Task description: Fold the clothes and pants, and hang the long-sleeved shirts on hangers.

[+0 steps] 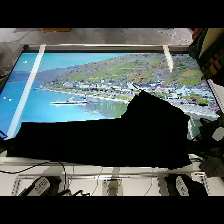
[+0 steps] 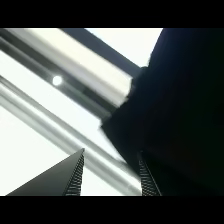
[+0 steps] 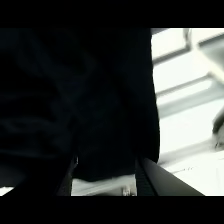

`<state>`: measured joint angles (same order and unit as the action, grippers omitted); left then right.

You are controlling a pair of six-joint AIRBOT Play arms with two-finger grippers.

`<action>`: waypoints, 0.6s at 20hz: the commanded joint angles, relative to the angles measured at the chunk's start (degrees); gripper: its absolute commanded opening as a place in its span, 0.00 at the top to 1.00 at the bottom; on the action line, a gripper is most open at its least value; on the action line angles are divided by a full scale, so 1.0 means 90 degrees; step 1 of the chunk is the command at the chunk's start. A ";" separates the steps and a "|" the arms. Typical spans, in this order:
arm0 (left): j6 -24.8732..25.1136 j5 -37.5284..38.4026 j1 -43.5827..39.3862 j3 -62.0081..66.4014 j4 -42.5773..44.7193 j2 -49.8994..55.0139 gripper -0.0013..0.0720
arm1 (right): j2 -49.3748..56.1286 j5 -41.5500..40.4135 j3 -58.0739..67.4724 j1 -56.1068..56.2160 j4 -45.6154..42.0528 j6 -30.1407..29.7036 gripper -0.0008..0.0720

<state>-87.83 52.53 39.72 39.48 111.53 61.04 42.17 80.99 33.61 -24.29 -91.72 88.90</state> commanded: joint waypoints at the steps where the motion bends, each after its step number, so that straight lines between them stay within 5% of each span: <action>1: -0.0100 -0.0107 -0.0321 0.0682 -0.0600 -0.0005 0.49 | 0.0000 -0.0549 0.0435 0.0007 0.0095 0.0017 0.42; 9: 0.0236 -0.0724 -0.3463 0.1923 -0.3179 0.0075 0.49 | 0.0136 -0.3077 0.1064 0.0005 0.0143 0.0022 0.42; 12: 0.0231 -0.0857 -0.4908 0.2028 -0.3696 0.0369 0.49 | 0.0668 -0.3169 0.1069 0.0058 0.1732 -0.0969 0.42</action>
<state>-86.41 46.44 6.57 56.23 84.77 62.70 45.01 56.66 42.81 -24.14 -87.39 87.46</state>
